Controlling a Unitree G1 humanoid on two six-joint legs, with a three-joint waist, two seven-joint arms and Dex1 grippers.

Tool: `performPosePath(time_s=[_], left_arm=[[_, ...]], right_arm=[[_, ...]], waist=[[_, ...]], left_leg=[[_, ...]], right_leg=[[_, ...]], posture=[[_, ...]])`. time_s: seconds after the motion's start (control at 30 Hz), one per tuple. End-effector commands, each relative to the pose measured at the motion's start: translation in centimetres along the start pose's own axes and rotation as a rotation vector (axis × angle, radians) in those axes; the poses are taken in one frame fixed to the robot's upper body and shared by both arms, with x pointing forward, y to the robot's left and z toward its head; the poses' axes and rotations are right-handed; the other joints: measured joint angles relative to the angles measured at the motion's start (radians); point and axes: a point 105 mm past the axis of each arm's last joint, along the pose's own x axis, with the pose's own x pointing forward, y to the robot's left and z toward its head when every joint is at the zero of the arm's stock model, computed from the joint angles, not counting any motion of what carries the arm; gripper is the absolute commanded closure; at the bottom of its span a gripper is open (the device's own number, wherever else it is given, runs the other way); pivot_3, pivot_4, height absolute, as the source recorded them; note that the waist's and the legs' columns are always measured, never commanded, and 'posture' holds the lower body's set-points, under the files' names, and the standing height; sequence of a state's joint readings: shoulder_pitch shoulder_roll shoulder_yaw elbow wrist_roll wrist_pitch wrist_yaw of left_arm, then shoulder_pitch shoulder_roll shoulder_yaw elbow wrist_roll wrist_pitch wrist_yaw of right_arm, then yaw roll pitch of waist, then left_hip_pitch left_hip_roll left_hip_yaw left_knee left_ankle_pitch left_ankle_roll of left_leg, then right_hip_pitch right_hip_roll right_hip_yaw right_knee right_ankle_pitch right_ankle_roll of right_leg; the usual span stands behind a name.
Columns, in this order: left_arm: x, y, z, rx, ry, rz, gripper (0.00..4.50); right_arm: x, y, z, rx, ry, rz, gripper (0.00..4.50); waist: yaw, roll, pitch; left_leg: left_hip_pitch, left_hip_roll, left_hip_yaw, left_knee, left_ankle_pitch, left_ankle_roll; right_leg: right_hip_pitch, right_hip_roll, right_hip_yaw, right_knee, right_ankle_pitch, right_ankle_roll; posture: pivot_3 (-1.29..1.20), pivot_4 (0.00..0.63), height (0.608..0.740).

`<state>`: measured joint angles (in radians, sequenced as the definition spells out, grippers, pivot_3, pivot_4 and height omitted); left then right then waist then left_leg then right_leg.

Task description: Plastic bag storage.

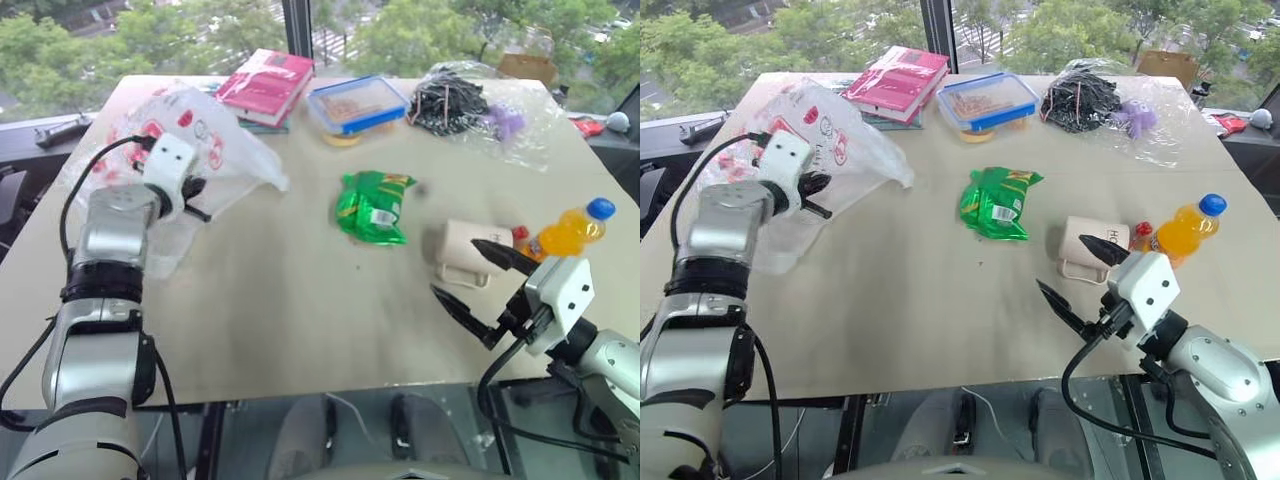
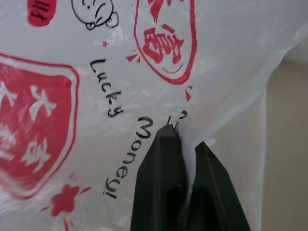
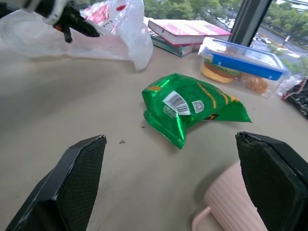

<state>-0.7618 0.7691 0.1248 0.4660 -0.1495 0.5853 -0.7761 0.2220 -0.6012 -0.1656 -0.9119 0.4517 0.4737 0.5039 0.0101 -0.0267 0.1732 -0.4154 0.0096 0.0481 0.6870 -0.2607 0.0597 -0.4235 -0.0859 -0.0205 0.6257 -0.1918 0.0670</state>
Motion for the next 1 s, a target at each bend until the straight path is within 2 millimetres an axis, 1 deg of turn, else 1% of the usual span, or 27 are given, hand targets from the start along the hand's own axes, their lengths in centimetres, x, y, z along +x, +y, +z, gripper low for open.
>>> performPosePath(time_s=[0.03, 0.1, 0.17, 0.2, 0.27, 0.4, 0.53, 0.63, 0.73, 0.8, 0.9, 1.0], left_arm=[[-2.2, -2.5, 3.2, -0.152, -0.106, -0.168, 4.48], [-2.7, -3.9, 4.4, -0.221, -0.147, -0.227, 4.48], [-3.1, -4.7, 5.2, -0.283, -0.169, -0.257, 4.48], [-3.3, -4.8, 5.5, -0.310, -0.178, -0.257, 4.48], [-3.6, -5.0, 6.1, -0.336, -0.187, -0.254, 4.48], [-3.8, -4.9, 6.6, -0.318, -0.189, -0.216, 4.48], [-3.8, -4.7, 6.9, -0.275, -0.186, -0.181, 4.48], [-3.5, -4.6, 7.3, -0.268, -0.195, -0.162, 4.48], [-3.3, -4.7, 7.3, -0.253, -0.199, -0.158, 4.48], [-3.2, -4.8, 7.5, -0.253, -0.204, -0.159, 4.48], [-3.5, -4.9, 7.8, -0.253, -0.216, -0.159, 4.48], [-3.7, -5.0, 8.0, -0.242, -0.218, -0.159, 4.48]], right_arm=[[0.2, 0.1, 0.7, -0.033, -0.030, 0.008, 0.00], [0.3, 0.0, 0.7, -0.032, -0.029, 0.014, 0.00], [0.6, -0.1, 0.5, -0.031, -0.017, 0.017, 0.00], [0.8, -0.2, 0.3, -0.041, -0.009, 0.014, 0.00], [1.4, -0.8, -0.6, -0.060, 0.043, -0.010, 0.00], [2.8, -1.7, -1.4, -0.057, 0.106, -0.051, 0.00], [5.4, -2.3, -1.0, 0.016, 0.099, -0.052, 0.00], [7.7, -1.9, -0.7, 0.120, 0.092, -0.020, 0.00], [9.9, -1.3, -1.1, 0.207, 0.138, 0.007, 0.00], [11.3, -1.3, -1.6, 0.306, 0.175, -0.005, 0.00], [13.4, -2.6, -2.6, 0.406, 0.217, -0.089, 0.00], [14.9, -3.1, -2.5, 0.457, 0.224, -0.106, 0.00]], waist=[[-0.001, 0.000, 0.000], [0.002, 0.000, 0.000], [0.004, 0.000, 0.000], [0.004, 0.000, 0.000], [0.002, 0.000, 0.000], [-0.002, 0.000, 0.000], [-0.004, 0.000, 0.000], [-0.002, 0.000, 0.000], [0.003, 0.000, 0.000], [0.002, -0.001, 0.000], [-0.003, 0.000, 0.000], [-0.003, 0.000, 0.000]], left_leg=[[0.000, 0.000, 0.000, 0.000, 0.000, 0.000], [0.000, 0.000, -0.001, 0.000, 0.000, 0.000], [0.001, 0.000, -0.002, 0.001, -0.001, 0.002], [0.001, 0.000, -0.002, 0.001, -0.002, 0.003], [0.001, 0.000, -0.002, 0.001, -0.002, 0.003], [0.001, -0.001, -0.002, 0.001, 0.000, -0.001], [0.001, -0.001, -0.002, 0.001, 0.001, -0.001], [0.001, -0.001, -0.002, 0.001, 0.001, -0.001], [0.001, -0.002, -0.002, 0.001, 0.001, -0.001], [0.000, -0.002, -0.002, 0.000, 0.001, -0.001], [0.000, -0.003, -0.002, 0.000, 0.001, -0.001], [0.000, -0.003, -0.002, -0.001, 0.001, -0.001]], right_leg=[[0.000, 0.000, 0.000, 0.000, 0.000, 0.000], [0.000, 0.000, 0.000, 0.000, 0.000, 0.000], [0.001, 0.000, 0.000, 0.001, 0.000, 0.000], [0.001, 0.000, 0.000, 0.001, 0.000, 0.000], [0.001, 0.000, 0.000, 0.001, 0.000, 0.000], [0.001, 0.001, 0.001, 0.001, 0.000, 0.000], [0.001, 0.001, 0.001, 0.001, 0.000, 0.000], [0.001, 0.001, 0.001, 0.001, 0.000, 0.000], [0.001, 0.001, 0.001, 0.001, 0.000, 0.000], [0.000, 0.001, 0.001, 0.001, 0.000, -0.001], [0.000, 0.001, 0.001, 0.001, 0.000, -0.001], [0.000, 0.001, 0.001, 0.001, 0.000, -0.001]], posture=[[0.00, 0.150, 0.740], [0.00, 0.150, 0.740], [0.00, 0.150, 0.740], [0.00, 0.150, 0.740], [0.00, 0.150, 0.740], [0.00, 0.150, 0.740], [0.00, 0.150, 0.740], [0.00, 0.150, 0.740], [0.00, 0.150, 0.740], [0.00, 0.150, 0.740], [0.00, 0.150, 0.740], [0.00, 0.150, 0.740]])
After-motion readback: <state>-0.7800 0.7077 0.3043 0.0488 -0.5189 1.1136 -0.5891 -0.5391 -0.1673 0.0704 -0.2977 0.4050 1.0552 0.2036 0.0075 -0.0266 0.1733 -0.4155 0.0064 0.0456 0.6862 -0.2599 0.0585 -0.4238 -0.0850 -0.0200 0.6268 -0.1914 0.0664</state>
